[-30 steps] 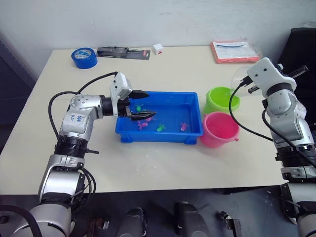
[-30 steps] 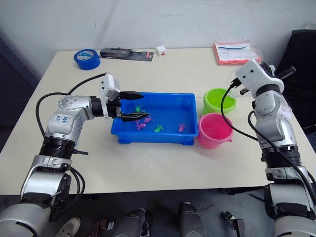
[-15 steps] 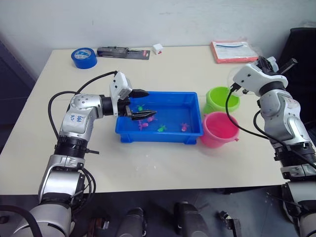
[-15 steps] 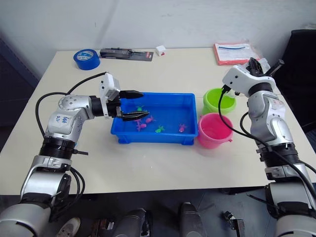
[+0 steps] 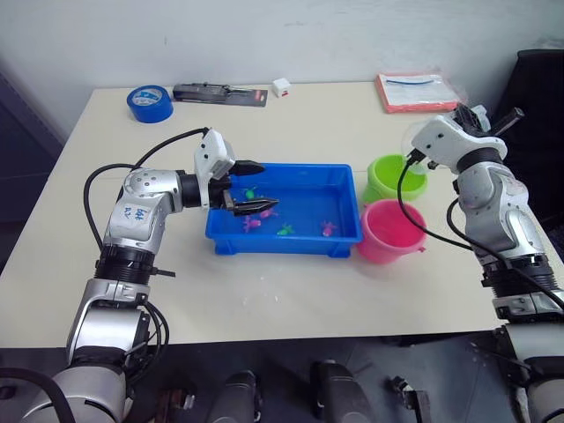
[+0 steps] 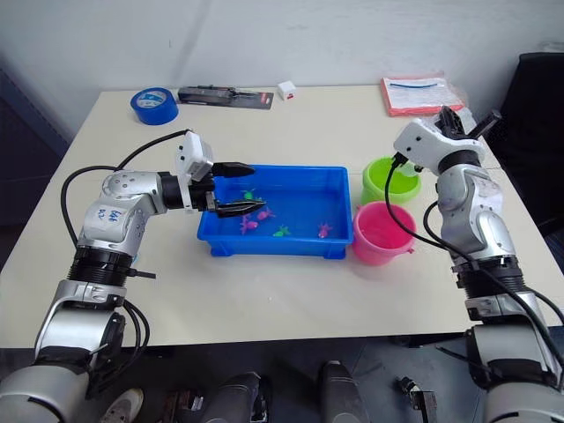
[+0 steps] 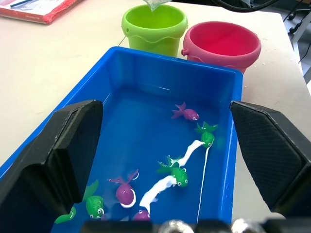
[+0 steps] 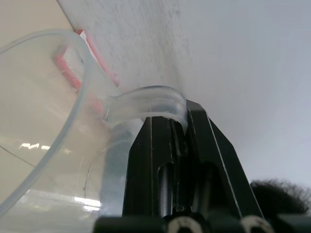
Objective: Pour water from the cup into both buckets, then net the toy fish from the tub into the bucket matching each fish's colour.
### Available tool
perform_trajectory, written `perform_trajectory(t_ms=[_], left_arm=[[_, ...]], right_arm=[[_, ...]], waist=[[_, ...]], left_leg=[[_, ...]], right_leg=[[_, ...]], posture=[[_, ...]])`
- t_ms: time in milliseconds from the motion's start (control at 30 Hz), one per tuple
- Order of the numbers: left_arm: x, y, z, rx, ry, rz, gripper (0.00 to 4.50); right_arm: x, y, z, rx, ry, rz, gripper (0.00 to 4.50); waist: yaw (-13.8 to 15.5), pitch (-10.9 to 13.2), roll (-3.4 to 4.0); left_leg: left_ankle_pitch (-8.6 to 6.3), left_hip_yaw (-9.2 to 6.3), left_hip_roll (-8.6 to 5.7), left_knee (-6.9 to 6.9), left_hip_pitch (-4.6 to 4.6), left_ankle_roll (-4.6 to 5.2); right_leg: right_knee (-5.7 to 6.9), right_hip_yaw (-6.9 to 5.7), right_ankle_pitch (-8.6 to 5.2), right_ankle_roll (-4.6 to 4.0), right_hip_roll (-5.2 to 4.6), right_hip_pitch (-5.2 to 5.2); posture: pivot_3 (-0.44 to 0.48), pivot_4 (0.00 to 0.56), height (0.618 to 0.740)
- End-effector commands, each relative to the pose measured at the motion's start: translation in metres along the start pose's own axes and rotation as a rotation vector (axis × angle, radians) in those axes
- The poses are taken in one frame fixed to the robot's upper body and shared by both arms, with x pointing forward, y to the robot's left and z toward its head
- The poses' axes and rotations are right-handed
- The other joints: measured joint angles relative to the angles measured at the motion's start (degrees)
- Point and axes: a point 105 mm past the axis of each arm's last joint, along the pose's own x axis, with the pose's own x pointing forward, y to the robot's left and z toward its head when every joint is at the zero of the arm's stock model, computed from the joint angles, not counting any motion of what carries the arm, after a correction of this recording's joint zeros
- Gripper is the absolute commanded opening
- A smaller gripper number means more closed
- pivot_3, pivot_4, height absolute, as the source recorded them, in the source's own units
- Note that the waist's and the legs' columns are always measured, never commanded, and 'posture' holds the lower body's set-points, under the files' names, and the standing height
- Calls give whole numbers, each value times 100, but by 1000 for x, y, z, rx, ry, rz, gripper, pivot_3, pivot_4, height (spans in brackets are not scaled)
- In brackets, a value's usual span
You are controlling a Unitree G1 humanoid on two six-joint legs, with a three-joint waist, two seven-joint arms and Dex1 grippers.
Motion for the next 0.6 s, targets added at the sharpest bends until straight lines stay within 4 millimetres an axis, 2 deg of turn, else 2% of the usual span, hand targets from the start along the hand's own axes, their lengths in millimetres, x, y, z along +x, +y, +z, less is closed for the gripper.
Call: perform_trajectory(t_ms=[33, 100, 200, 300, 433, 600], left_arm=[[-6, 1, 11, 36, -27, 14, 4500], [-6, 1, 11, 36, -27, 14, 4500], [-7, 1, 11, 37, -30, 13, 4500], [-7, 1, 12, 35, -34, 12, 4500], [-6, 0, 14, 26, -47, 6, 4500], [-3, -9, 27, 17, -117, -72, 4500]], right_arm=[[3, -24, -2, 75, 12, -78, 670], [3, -25, -6, 143, 38, -81, 670], [2, -27, -24, 428, 120, -96, 670], [2, -27, -33, 557, 152, -103, 670], [-4, -25, -51, 903, 217, -131, 670], [-30, -32, -88, 1341, 291, -228, 670]], waist=[[-1, 0, 0], [-1, 0, 0], [-1, 0, 0], [-1, 0, 0], [-3, 0, 0], [11, 0, 0]], left_leg=[[0, -1, 0, 0, 0, 0], [0, -1, 0, 0, 0, 0], [0, -2, 1, 2, 0, 0], [0, -2, 0, 2, 0, 0], [0, -3, 0, 2, 1, 0], [0, -10, 0, 2, 0, 0]], right_leg=[[1, 0, 0, 0, 0, 0], [1, 0, 0, 0, 0, 0], [2, -2, 0, 0, 0, 2], [4, -4, 0, 0, 0, 1], [6, -4, 0, 0, 0, 2], [12, -4, 0, 0, -3, 2]], posture=[[0, 150, 737], [0, 150, 737], [0, 150, 737], [0, 150, 737], [0, 150, 737], [0, 150, 737]])
